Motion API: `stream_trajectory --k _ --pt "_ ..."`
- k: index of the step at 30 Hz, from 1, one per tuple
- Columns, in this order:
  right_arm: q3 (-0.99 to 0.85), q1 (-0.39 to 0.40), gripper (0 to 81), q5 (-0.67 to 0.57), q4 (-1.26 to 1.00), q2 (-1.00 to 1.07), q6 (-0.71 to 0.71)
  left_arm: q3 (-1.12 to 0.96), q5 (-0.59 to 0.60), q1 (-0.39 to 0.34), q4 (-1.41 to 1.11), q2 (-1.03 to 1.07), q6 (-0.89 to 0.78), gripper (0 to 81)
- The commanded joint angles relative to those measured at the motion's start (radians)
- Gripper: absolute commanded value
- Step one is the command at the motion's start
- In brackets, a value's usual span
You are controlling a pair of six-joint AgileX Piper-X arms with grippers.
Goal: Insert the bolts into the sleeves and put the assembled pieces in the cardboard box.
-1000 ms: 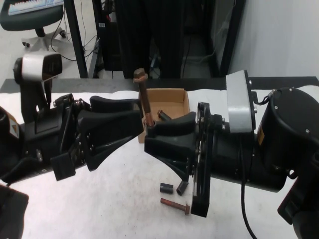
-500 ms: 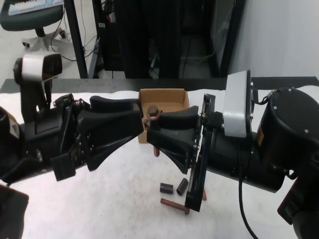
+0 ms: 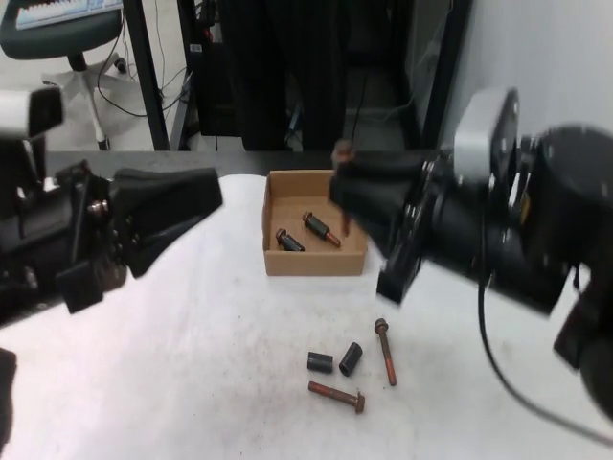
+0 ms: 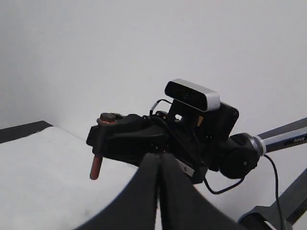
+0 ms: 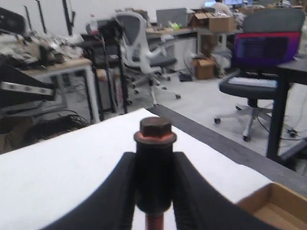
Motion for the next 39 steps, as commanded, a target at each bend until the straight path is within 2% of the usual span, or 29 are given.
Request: stream_trajectory --k 1,3,11,23,28,39 --pt "-0.058 -0.022 0.8 0.030 0.104 0.005 -0.056 -0.009 0.013 0.015 -0.020 -0.011 0.032 0.3" --pt "-0.145 -0.045 0.8 0.062 0.248 0.031 -0.100 -0.001 -0.005 0.020 -0.020 -0.011 0.060 0.3" --pt "-0.521 -0.098 0.8 0.143 0.647 0.291 -0.109 0.036 -0.126 0.023 0.026 -0.011 0.119 0.3" --pt "-0.978 -0.098 0.8 0.216 0.897 0.720 -0.109 0.046 -0.123 0.023 0.031 -0.011 0.111 0.3" --pt "-1.060 -0.098 0.8 0.233 0.955 0.814 -0.109 0.046 -0.123 0.023 0.031 -0.011 0.111 0.3" --pt "-1.072 -0.098 0.8 0.285 0.944 0.894 -0.109 0.046 -0.123 0.023 0.033 -0.011 0.108 0.3"
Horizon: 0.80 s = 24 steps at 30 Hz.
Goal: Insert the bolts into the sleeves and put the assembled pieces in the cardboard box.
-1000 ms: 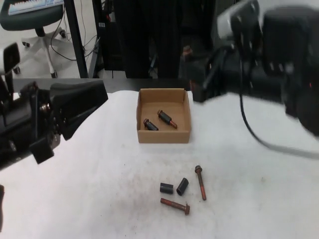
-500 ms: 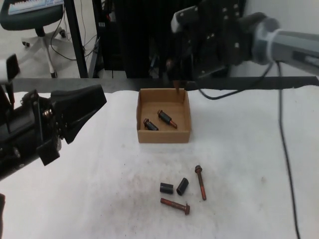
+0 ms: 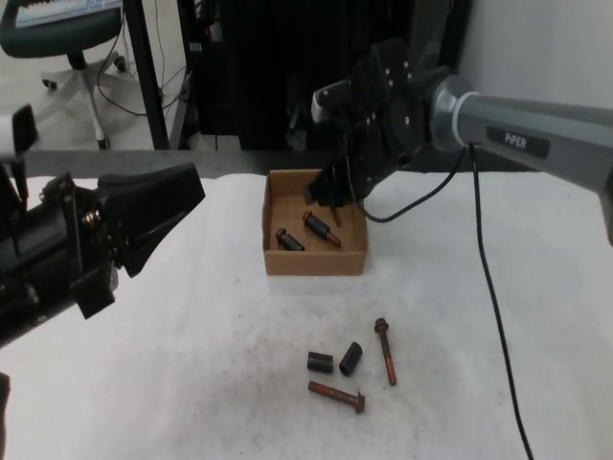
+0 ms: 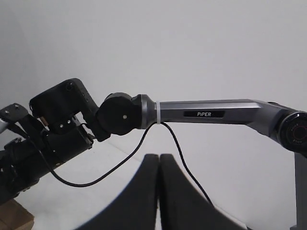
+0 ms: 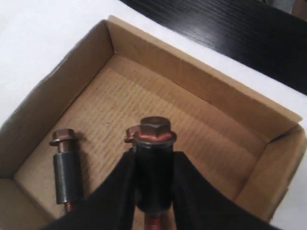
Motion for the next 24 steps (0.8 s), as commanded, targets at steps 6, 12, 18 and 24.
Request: stream_trajectory --k 6,12,18,24 --pt "-0.015 -0.003 0.8 0.080 -0.066 0.000 -0.004 0.000 0.003 0.002 -0.003 -0.010 0.000 0.3" --pt "-0.015 -0.003 4.2 0.072 -0.072 0.000 -0.004 0.000 0.054 0.002 -0.003 -0.010 0.004 0.3" --pt "-0.015 -0.003 33.2 0.064 -0.040 -0.003 -0.004 0.000 0.070 0.002 -0.003 -0.010 0.004 0.3" --pt "-0.015 -0.003 36.3 0.090 0.002 -0.006 -0.004 0.000 0.070 0.002 -0.003 -0.010 0.004 0.3"
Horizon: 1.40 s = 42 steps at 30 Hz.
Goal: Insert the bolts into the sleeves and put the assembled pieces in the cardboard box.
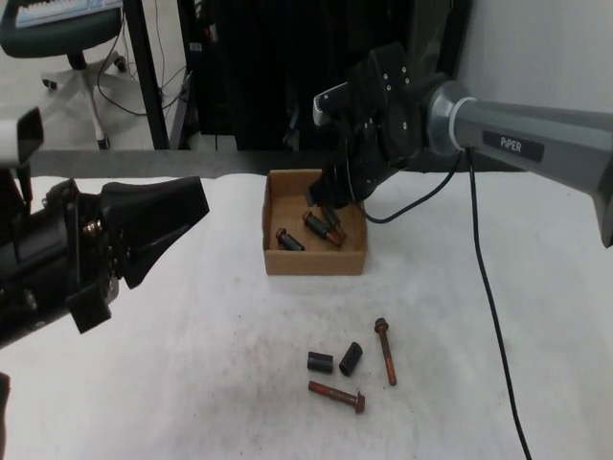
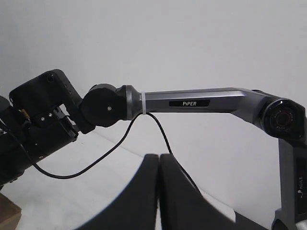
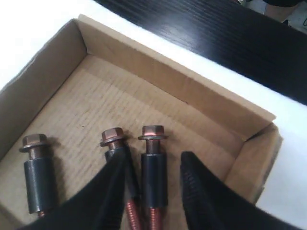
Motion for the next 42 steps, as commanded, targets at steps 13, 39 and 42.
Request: stream_trajectory --k 13,39,42 --pt "-0.011 -0.003 0.8 0.012 0.166 -0.239 -0.049 0.000 0.049 0.002 0.000 -0.010 0.004 0.3" --pt "0.523 0.017 32.3 -0.033 0.370 -0.528 0.131 0.000 0.098 0.002 0.002 -0.011 -0.133 0.3" --pt "0.575 0.025 39.6 -0.013 0.312 -0.528 0.198 0.000 0.098 0.002 0.002 -0.011 -0.133 0.3"
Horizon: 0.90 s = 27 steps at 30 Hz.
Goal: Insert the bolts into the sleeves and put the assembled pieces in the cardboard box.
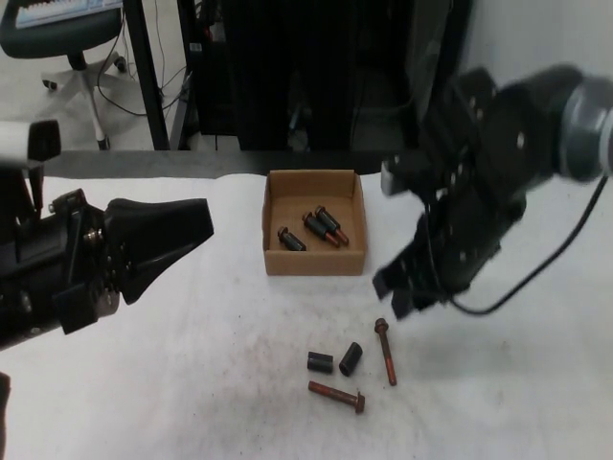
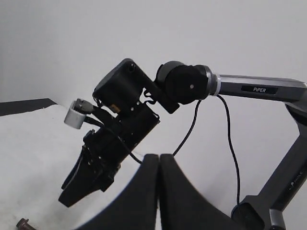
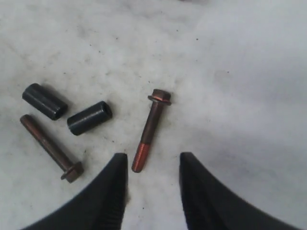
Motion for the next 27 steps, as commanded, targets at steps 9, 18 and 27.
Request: stream_trajectory --k 9,18,27 --pt "0.079 0.070 35.1 0.023 -0.188 0.063 0.220 0.000 0.028 0.002 -0.005 -0.011 -0.002 0.3" --pt "-0.023 0.067 35.1 0.023 -0.108 0.213 0.229 0.000 0.039 0.002 -0.005 -0.011 -0.002 0.3" --pt "-0.068 0.058 35.1 0.105 -0.079 0.219 0.167 0.000 0.053 0.002 -0.005 -0.011 -0.002 0.3"
